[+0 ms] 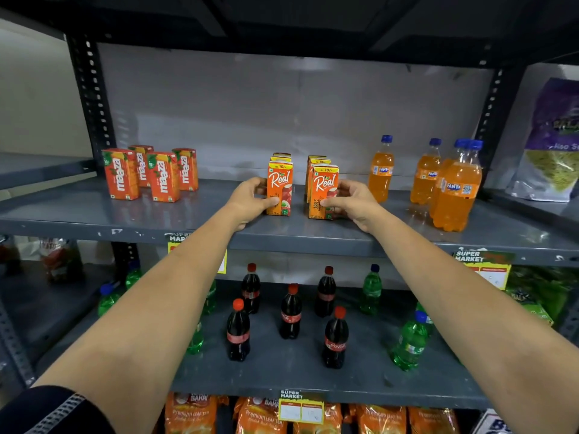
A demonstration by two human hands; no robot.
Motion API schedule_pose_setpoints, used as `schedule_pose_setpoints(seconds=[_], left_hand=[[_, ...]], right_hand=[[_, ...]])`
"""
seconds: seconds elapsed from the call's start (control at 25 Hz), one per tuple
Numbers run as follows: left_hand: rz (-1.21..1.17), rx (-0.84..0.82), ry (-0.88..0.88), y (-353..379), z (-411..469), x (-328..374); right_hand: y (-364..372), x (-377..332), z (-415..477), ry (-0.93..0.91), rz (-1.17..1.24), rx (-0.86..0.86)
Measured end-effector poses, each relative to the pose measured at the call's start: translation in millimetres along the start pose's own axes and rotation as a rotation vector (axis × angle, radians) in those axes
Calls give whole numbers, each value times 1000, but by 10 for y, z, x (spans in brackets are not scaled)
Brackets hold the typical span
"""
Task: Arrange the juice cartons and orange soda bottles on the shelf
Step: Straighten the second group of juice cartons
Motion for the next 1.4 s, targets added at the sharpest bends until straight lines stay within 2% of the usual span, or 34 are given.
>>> schedule_pose_setpoints(seconds=[0.48, 0.8, 0.92, 1.08, 1.24, 1.4], left_hand=[[-95, -77, -1, -34, 38, 4], [-29, -87, -54, 9, -30, 18], [-12, -19, -59, -42, -79, 12], [-56, 150, 15, -137, -89, -37], [-90, 235, 26, -159, -112, 9], [107, 387, 347, -107, -270, 249]], right_hand=[[-7, 24, 1, -16, -24, -7], [-4, 40, 49, -16, -75, -27], [-14, 23, 24, -37, 23, 47], [-96, 44, -36, -54, 119, 171], [-303, 18, -269, -118, 8, 337], [-602, 0, -502, -181, -227, 292]])
Point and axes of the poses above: each hand's wrist, its own z-axis towards the middle knuckle, its own y-axis out of the palm, x = y × z, the point moved 3 cm from there along z, towards the middle knuckle, and after that the axes turned 5 degrees about -x, right-handed, at the moved point
